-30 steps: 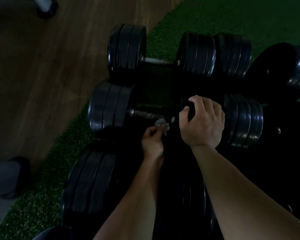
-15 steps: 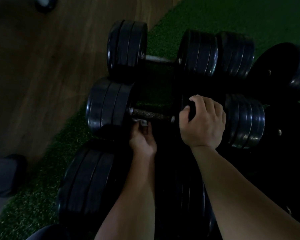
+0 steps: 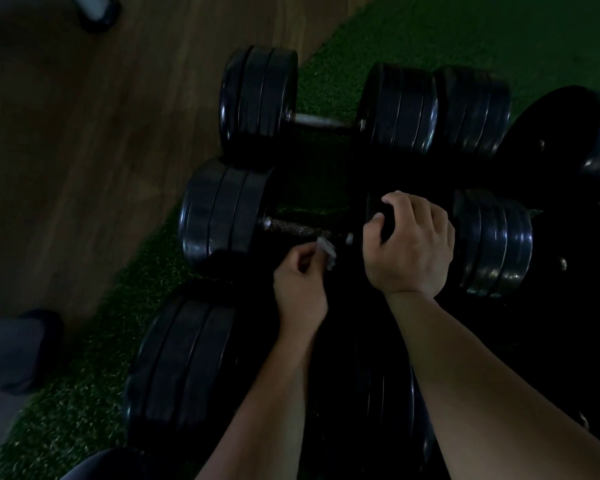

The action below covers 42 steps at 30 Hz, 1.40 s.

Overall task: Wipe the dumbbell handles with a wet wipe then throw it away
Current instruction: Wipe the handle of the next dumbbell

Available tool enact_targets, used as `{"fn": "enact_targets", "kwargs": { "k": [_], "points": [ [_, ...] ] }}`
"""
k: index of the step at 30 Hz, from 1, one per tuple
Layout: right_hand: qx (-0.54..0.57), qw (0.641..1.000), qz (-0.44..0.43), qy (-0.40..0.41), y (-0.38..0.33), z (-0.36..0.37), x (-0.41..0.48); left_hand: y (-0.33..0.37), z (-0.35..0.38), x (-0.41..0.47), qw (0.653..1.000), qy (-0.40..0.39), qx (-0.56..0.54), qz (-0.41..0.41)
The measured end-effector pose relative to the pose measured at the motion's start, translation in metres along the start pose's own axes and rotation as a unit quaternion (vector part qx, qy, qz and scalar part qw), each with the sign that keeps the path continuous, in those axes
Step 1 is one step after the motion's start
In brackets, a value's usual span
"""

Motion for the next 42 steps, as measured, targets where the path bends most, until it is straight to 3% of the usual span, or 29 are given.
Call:
{"fn": "enact_targets", "kwargs": {
  "k": [3, 5, 9, 13, 17, 25, 28, 32, 35, 40, 42],
  "points": [
    [0.004, 1.000, 0.005, -0.008, 0.000, -0.001, 0.001, 0.030, -0.012, 0.023, 0.990, -0.006, 0.088, 0.105],
    [0.006, 1.000, 0.004, -0.012, 0.000, -0.001, 0.001, 0.040, -0.005, 0.035, 0.967, -0.048, 0.188, 0.168],
    [0.003, 1.000, 0.004, -0.011, 0.000, -0.001, 0.001, 0.045, 0.020, 0.032, 0.854, -0.125, 0.408, 0.297],
    [0.005, 1.000, 0.002, -0.008, 0.002, 0.000, 0.001, 0.062, 0.026, 0.036, 0.816, -0.192, 0.484, 0.251],
    [0.012, 1.000, 0.003, -0.001, 0.001, -0.002, 0.001, 0.079, 0.033, 0.044, 0.731, -0.256, 0.578, 0.256],
    [0.018, 1.000, 0.003, -0.020, 0.002, -0.002, 0.001, 0.098, 0.036, 0.073, 0.651, -0.262, 0.659, 0.272],
    [0.016, 1.000, 0.000, -0.018, 0.002, -0.002, 0.001, 0.097, 0.042, 0.077, 0.663, -0.301, 0.648, 0.224],
    [0.012, 1.000, -0.001, -0.011, 0.002, -0.003, 0.001, 0.087, 0.053, 0.067, 0.744, -0.331, 0.550, 0.184],
    [0.015, 1.000, 0.003, -0.008, 0.001, -0.002, 0.002, 0.074, 0.049, 0.062, 0.774, -0.336, 0.501, 0.195],
    [0.005, 1.000, 0.004, -0.006, 0.000, -0.003, 0.001, 0.051, 0.032, 0.038, 0.826, -0.224, 0.420, 0.301],
    [0.007, 1.000, 0.005, -0.007, 0.000, -0.004, 0.001, 0.046, 0.032, 0.032, 0.856, -0.196, 0.368, 0.305]
  ]
}}
Point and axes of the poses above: each hand's wrist, its own x-axis towards the middle knuckle, its own z-axis out of the palm, y = z × x, the point moved 4 cm from there along x, towards the middle knuckle, and after that the axes turned 10 degrees about y, right-handed, at the moved point
